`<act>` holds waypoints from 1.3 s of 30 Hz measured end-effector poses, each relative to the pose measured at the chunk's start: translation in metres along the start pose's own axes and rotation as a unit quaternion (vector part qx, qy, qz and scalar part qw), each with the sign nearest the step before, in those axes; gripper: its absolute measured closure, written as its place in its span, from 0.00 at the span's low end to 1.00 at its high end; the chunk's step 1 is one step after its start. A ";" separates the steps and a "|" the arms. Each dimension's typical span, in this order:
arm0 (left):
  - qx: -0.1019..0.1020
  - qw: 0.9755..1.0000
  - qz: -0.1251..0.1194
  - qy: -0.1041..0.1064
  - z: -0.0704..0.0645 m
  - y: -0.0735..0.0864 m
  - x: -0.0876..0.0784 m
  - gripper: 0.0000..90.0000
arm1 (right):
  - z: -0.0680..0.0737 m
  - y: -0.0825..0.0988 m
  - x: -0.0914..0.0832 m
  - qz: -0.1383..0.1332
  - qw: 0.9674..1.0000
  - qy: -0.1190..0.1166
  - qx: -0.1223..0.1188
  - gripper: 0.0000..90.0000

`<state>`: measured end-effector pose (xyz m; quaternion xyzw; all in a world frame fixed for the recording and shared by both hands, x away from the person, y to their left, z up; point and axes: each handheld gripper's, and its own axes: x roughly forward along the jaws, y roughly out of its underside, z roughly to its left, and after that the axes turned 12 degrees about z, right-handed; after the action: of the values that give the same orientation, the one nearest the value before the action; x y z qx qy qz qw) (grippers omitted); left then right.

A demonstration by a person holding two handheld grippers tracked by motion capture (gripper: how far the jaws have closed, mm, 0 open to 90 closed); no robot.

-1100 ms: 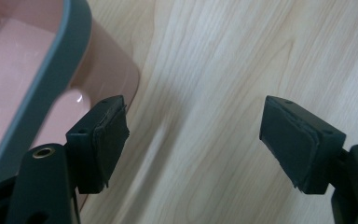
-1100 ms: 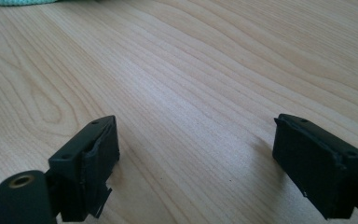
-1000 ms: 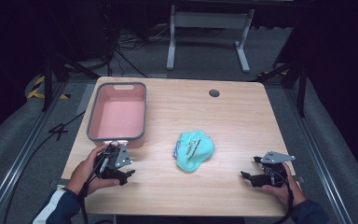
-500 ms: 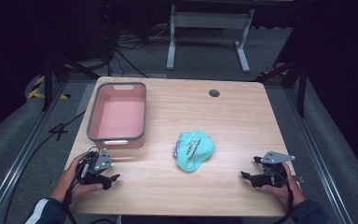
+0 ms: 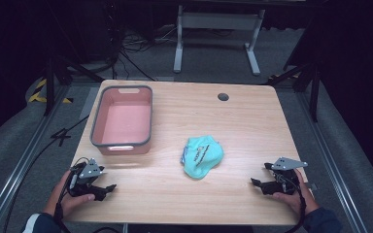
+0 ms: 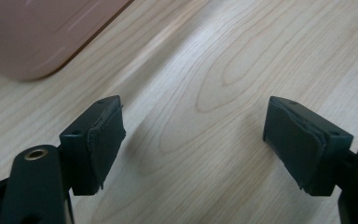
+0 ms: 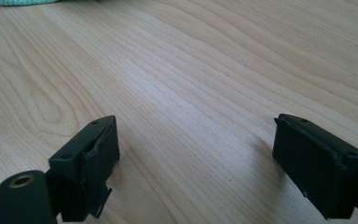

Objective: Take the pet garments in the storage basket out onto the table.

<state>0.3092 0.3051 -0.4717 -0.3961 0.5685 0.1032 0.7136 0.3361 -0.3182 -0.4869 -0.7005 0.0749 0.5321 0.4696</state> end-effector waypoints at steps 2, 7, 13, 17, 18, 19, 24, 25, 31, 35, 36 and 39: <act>-0.017 1.000 -0.013 0.009 0.002 0.006 0.001 0.22 | 0.000 0.000 0.000 0.000 1.000 0.000 0.000 0.17; -0.046 0.998 -0.046 0.002 0.001 0.016 0.003 0.20 | 0.000 0.000 0.000 0.000 1.000 0.000 0.000 0.17; -0.050 0.998 -0.045 -0.006 0.000 0.019 0.002 0.18 | 0.000 0.000 0.000 0.000 1.000 0.000 0.000 0.17; -0.050 0.998 -0.045 -0.007 0.001 0.019 0.002 0.18 | 0.000 0.000 0.000 0.000 1.000 0.000 0.000 0.17; -0.052 0.998 -0.044 -0.008 0.000 0.019 0.002 0.18 | 0.000 0.000 0.000 0.000 1.000 0.001 0.001 0.17; -0.060 0.997 -0.044 -0.006 -0.001 0.019 0.003 0.17 | 0.001 0.000 0.000 0.000 1.000 0.002 0.002 0.17; -0.063 0.997 -0.045 -0.010 -0.001 0.019 0.002 0.17 | 0.001 0.000 0.000 0.000 1.000 0.002 0.002 0.17; -0.065 0.997 -0.045 -0.008 -0.002 0.019 0.003 0.17 | 0.001 0.000 0.000 0.000 1.000 0.003 0.003 0.17; -0.067 0.997 -0.043 -0.012 -0.002 0.019 0.002 0.17 | 0.000 0.000 0.000 0.000 1.000 0.001 0.001 0.17; -0.067 0.997 -0.045 -0.013 -0.002 0.019 0.002 0.17 | 0.000 0.000 0.000 0.000 1.000 0.001 0.001 0.17; -0.067 0.997 -0.045 -0.013 -0.002 0.019 0.002 0.17 | 0.000 0.000 0.000 0.000 1.000 0.001 0.001 0.17; -0.068 0.997 -0.045 -0.013 -0.002 0.019 0.002 0.17 | 0.000 0.000 0.000 0.000 1.000 0.001 0.001 0.17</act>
<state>0.2968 0.3154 -0.4824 -0.4674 0.5327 0.1142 0.6963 0.3358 -0.3180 -0.4869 -0.7006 0.0759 0.5313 0.4702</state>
